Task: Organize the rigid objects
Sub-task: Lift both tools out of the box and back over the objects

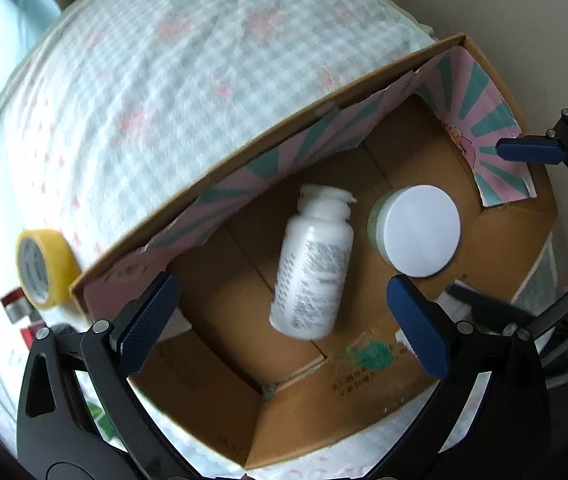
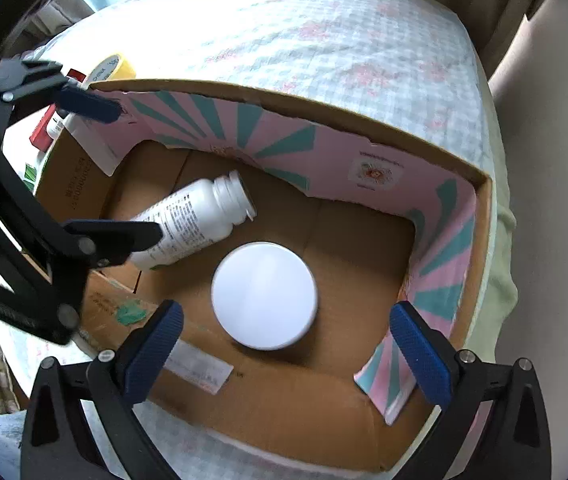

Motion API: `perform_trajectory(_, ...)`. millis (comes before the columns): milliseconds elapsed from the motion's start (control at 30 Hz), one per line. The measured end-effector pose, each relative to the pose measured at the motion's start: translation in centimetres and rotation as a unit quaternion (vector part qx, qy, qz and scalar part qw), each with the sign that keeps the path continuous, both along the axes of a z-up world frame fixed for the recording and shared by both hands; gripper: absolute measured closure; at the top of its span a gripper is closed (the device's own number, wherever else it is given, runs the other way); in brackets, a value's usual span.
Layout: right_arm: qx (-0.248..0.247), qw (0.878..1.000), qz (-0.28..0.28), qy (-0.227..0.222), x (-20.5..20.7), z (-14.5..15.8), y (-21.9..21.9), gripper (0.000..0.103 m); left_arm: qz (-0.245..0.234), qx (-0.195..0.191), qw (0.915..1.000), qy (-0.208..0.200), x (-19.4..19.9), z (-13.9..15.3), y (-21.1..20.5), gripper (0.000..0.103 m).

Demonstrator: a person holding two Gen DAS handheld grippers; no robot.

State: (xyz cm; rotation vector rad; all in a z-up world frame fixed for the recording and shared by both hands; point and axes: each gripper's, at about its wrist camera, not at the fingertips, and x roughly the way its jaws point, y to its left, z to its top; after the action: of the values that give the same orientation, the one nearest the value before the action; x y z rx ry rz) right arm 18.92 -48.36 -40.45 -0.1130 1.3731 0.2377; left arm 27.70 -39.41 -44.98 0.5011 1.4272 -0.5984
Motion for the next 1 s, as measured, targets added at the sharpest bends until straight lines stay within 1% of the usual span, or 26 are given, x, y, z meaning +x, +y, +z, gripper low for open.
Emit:
perform_trajectory(167, 0.006, 1.0, -0.016, -0.015, -0.7, 1.7, -0.5, 0.0, 0.011, -0.002, 0.9999, -0.003, 0.6, 1.1, 1.9, 0.0)
perform_trajectory(233, 0.01, 0.999, -0.027, -0.015, -0.8, 2.5, -0.6, 0.0, 0.016, -0.004, 0.9998, -0.008, 0.8, 2.5, 1.9, 0.0)
perform_trajectory(367, -0.013, 0.999, -0.027, -0.022, -1.1, 4.3, -0.6, 0.0, 0.023, -0.012, 0.9995, -0.019, 0.6, 4.7, 2.8, 0.0)
perform_trajectory(567, -0.047, 0.997, -0.017, -0.054, -2.4, 8.2, 0.2, 0.0, 0.03, -0.028, 0.9976, -0.055, -0.9, 10.0, 4.8, 0.0)
perform_trajectory(700, -0.049, 0.996, -0.019, -0.069, -2.8, 11.1, 1.0, 0.0, 0.039, -0.042, 0.9946, -0.086, -2.7, 14.2, 7.0, 0.0)
perform_trajectory(767, -0.049, 0.995, -0.02, -0.079, -3.0, 12.7, 1.7, 0.0, 0.045, -0.044, 0.9932, -0.098, -3.4, 15.6, 8.1, 0.0)
perform_trajectory(833, -0.05, 0.994, -0.021, -0.092, -3.2, 14.5, 2.7, 0.0, 0.056, -0.051, 0.9913, -0.108, -4.5, 17.6, 9.9, 0.0)
perform_trajectory(867, -0.049, 0.994, -0.021, -0.097, -3.3, 15.3, 3.2, 0.0, 0.06, -0.053, 0.9906, -0.111, -4.8, 18.1, 10.5, 0.0)
perform_trajectory(1000, -0.043, 0.992, -0.019, -0.115, -4.0, 18.1, 6.1, 0.0, 0.083, -0.066, 0.9856, -0.132, -6.9, 21.0, 14.8, 0.0)
